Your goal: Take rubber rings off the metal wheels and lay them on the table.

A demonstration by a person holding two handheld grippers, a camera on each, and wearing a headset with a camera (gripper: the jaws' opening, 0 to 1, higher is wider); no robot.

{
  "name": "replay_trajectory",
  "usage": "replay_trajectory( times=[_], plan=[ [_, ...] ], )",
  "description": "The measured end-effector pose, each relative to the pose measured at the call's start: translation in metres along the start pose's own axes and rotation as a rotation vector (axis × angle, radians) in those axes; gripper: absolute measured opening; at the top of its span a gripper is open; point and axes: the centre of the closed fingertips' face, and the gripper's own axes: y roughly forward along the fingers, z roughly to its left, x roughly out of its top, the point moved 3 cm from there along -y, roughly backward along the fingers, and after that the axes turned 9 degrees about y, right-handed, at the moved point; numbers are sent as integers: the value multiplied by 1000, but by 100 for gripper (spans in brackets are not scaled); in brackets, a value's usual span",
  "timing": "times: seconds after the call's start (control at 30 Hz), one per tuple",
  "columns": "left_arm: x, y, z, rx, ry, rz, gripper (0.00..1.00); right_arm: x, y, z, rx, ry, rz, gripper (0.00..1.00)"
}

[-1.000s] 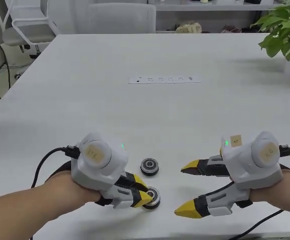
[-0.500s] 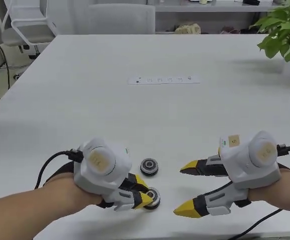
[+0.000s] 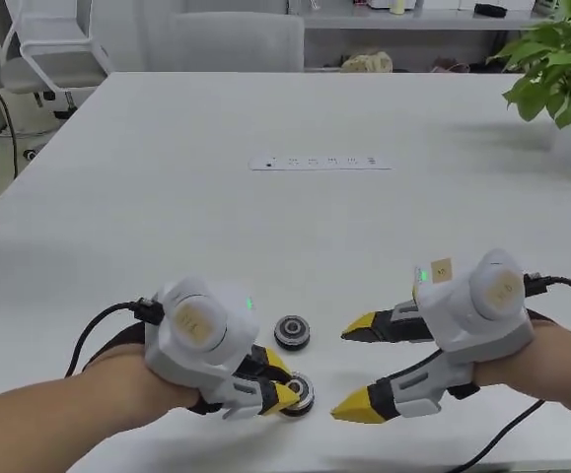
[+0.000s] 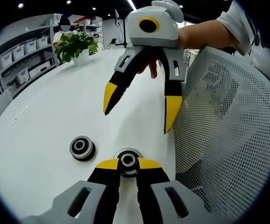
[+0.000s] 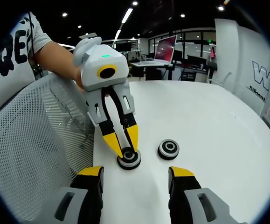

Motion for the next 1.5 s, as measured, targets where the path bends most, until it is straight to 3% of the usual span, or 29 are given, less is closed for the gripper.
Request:
replay_trajectory(
  times=[0.47,1.07,1.5],
  plan=[
    [-1,0,1,0,-1,-11,8,13,23,5,45,-40,28,49],
    [-1,1,1,1,-3,-15,8,-14,44,10,82,14,69,32],
    [-1,1,1,2,-3,-17,8,-12,49,9,74,61,38,29]
  ],
)
